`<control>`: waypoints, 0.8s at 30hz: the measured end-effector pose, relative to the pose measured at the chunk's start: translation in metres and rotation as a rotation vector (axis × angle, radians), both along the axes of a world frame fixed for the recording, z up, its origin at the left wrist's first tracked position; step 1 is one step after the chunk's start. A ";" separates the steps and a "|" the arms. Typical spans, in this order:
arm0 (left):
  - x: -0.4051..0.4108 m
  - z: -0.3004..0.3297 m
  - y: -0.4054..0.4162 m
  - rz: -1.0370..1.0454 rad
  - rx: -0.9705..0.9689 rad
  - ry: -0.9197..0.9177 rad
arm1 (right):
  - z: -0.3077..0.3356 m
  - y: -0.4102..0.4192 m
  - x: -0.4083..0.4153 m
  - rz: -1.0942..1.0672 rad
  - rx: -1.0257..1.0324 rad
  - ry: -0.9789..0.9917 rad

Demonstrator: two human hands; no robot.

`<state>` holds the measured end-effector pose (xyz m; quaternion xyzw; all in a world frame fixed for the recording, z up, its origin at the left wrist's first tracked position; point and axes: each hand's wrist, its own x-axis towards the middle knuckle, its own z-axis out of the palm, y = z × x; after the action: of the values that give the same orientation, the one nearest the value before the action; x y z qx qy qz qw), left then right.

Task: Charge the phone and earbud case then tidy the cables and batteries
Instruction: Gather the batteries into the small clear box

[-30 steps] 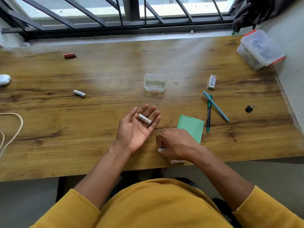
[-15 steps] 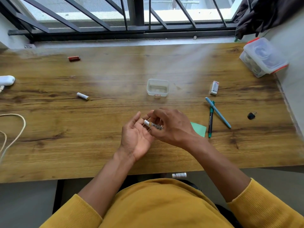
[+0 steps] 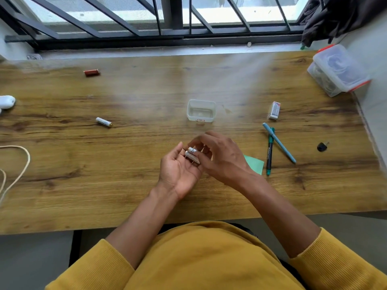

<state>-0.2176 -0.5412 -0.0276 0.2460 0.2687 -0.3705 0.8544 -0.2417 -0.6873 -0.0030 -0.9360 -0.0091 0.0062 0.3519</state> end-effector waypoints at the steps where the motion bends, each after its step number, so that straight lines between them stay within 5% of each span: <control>1: 0.000 0.000 -0.001 -0.002 0.001 -0.002 | 0.000 -0.001 0.000 0.001 0.000 0.001; 24: 0.049 0.024 0.064 0.216 -0.011 -0.031 | 0.041 0.045 0.080 0.091 -0.045 -0.125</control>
<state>-0.1681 -0.4768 -0.0039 0.2167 0.2784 -0.2739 0.8947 -0.1613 -0.6419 0.0384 -0.9408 -0.0736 -0.0361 0.3289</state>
